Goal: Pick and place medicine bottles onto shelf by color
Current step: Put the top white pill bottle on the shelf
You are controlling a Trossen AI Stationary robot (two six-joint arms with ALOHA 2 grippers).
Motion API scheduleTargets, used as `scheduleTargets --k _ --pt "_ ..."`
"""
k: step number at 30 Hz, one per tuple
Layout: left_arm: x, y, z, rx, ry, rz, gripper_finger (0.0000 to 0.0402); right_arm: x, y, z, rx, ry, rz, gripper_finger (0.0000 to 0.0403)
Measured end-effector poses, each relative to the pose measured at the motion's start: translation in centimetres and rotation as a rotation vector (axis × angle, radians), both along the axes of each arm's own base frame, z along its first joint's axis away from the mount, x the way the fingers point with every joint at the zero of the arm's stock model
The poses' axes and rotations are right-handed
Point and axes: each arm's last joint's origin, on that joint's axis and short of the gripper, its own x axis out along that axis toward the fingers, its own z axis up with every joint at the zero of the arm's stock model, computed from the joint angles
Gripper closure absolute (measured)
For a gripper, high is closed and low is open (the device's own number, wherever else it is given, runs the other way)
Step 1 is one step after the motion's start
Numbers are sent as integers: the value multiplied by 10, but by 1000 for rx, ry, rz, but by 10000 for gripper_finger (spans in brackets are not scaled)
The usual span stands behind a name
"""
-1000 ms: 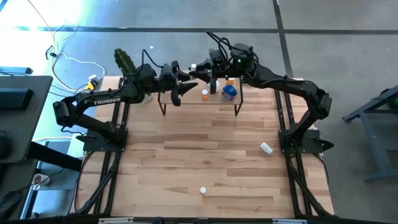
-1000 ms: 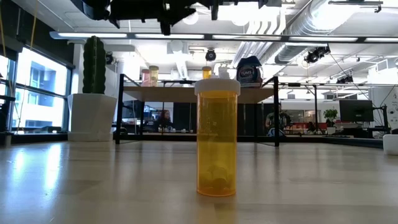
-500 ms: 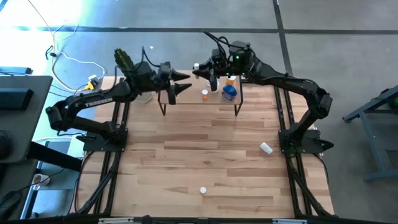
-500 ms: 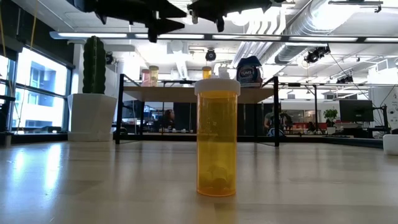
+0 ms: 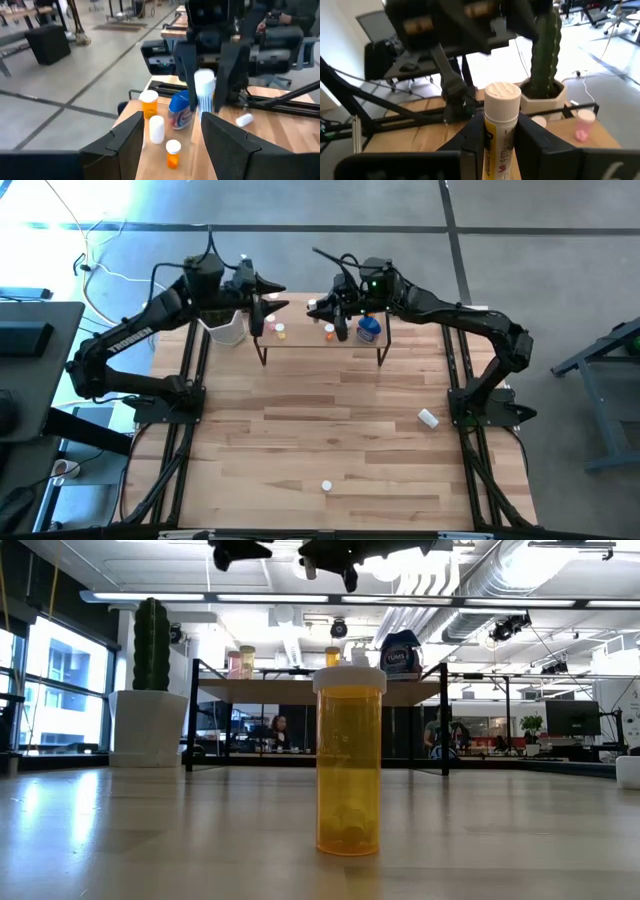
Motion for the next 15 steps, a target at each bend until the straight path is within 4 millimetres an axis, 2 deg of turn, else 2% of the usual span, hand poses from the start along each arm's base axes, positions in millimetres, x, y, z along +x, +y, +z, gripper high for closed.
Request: scheduleTargets --k 7,11,15 --pt "-4 -3 25 -112 30 23 216 2 10 -7 -1 76 10 341" --pt "1 1 23 -223 38 29 216 5 14 -13 12 109 23 341" --pt "11 6 14 -369 20 -6 216 15 15 -28 36 158 36 341"
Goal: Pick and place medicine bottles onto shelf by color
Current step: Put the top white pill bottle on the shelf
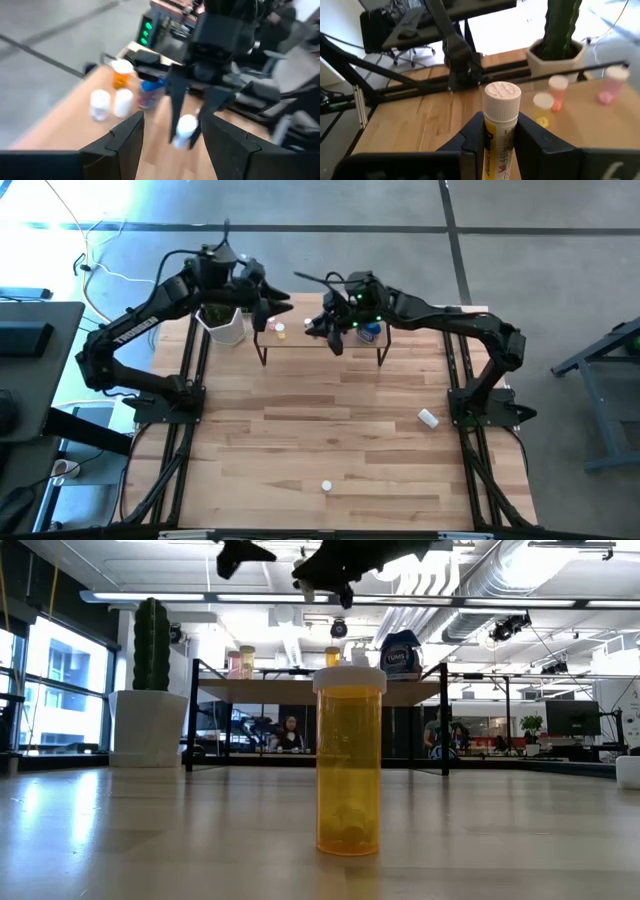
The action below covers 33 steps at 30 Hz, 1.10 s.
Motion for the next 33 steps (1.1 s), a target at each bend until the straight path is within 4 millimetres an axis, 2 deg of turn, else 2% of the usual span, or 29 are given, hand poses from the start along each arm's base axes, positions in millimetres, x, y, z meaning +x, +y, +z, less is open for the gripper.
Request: scheduleTargets --k 6,14,25,33 --pt "18 11 -19 -173 17 -51 216 11 -1 -15 51 40 -2 340" --pt "36 25 -48 -321 114 -84 216 15 -2 -25 85 71 4 339" --pt "53 27 -65 -359 151 -164 216 15 -2 -29 120 100 -2 339" --pt "56 26 -68 -362 162 -173 220 15 -2 -30 126 108 -4 339"
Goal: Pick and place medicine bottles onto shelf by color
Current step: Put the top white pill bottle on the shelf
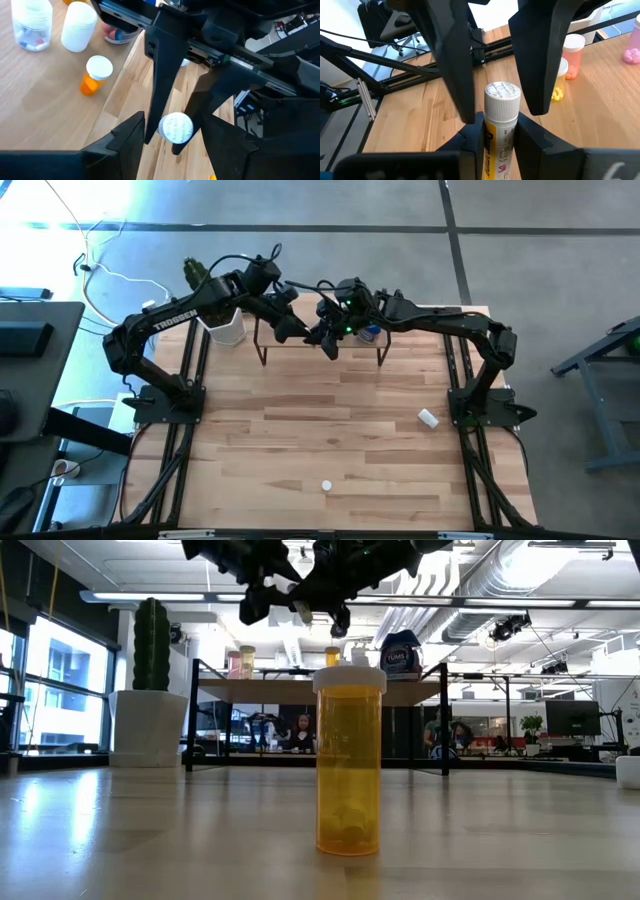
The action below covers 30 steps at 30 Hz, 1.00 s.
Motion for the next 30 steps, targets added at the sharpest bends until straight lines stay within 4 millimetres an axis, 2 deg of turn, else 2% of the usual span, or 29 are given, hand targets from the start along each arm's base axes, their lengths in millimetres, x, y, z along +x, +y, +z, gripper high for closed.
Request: scheduleTargets --k 17,30 --pt "2 -3 0 25 -2 -28 317 0 0 0 1 4 -4 338" --pt "2 -3 0 64 -4 -47 327 0 -1 0 -12 5 -14 332"
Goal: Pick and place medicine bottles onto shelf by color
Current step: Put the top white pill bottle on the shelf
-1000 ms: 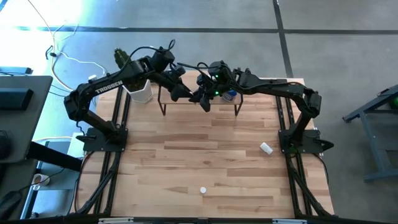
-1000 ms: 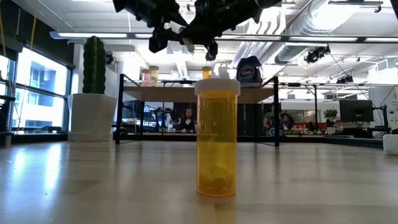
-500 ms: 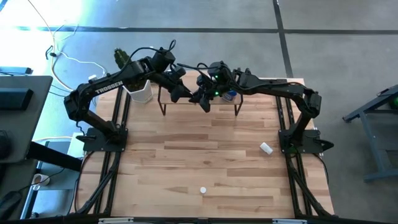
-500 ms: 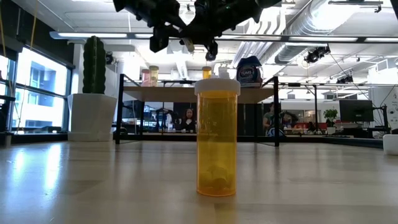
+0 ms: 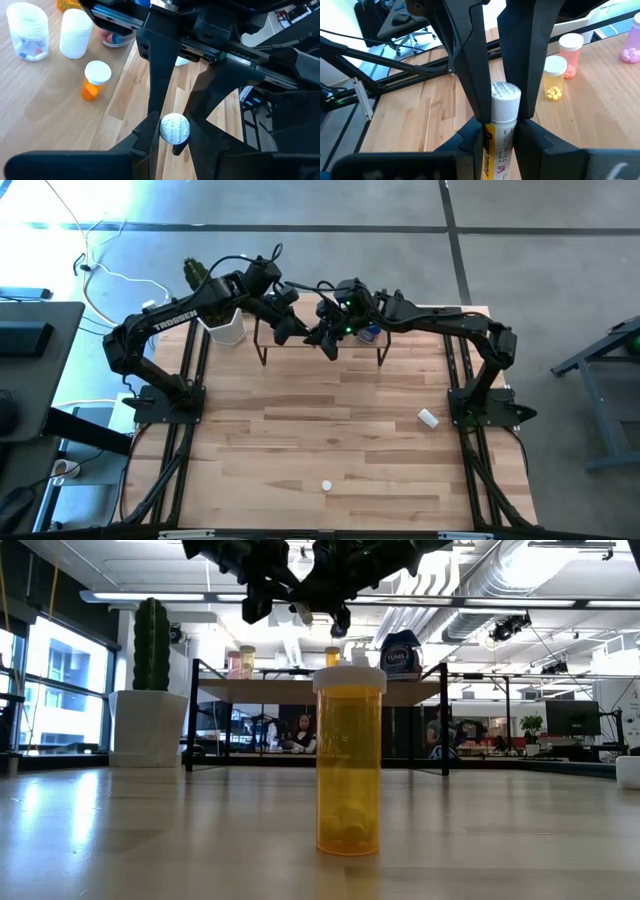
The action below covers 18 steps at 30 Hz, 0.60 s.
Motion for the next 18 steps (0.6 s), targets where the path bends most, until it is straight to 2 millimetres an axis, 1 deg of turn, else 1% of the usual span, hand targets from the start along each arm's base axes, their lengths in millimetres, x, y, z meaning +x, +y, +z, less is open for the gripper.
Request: scheduleTargets --k 2,10,13,18 --pt "0 0 0 5 2 5 327 0 0 0 -7 -1 -5 321" --pt "-1 0 -1 62 25 3 327 -1 -6 2 -32 -16 -39 250" --pt "-4 1 -3 115 78 35 327 -4 -12 2 -31 -12 -57 237" --pt "-12 6 -2 184 122 77 327 -10 -20 7 -30 -18 -80 234"
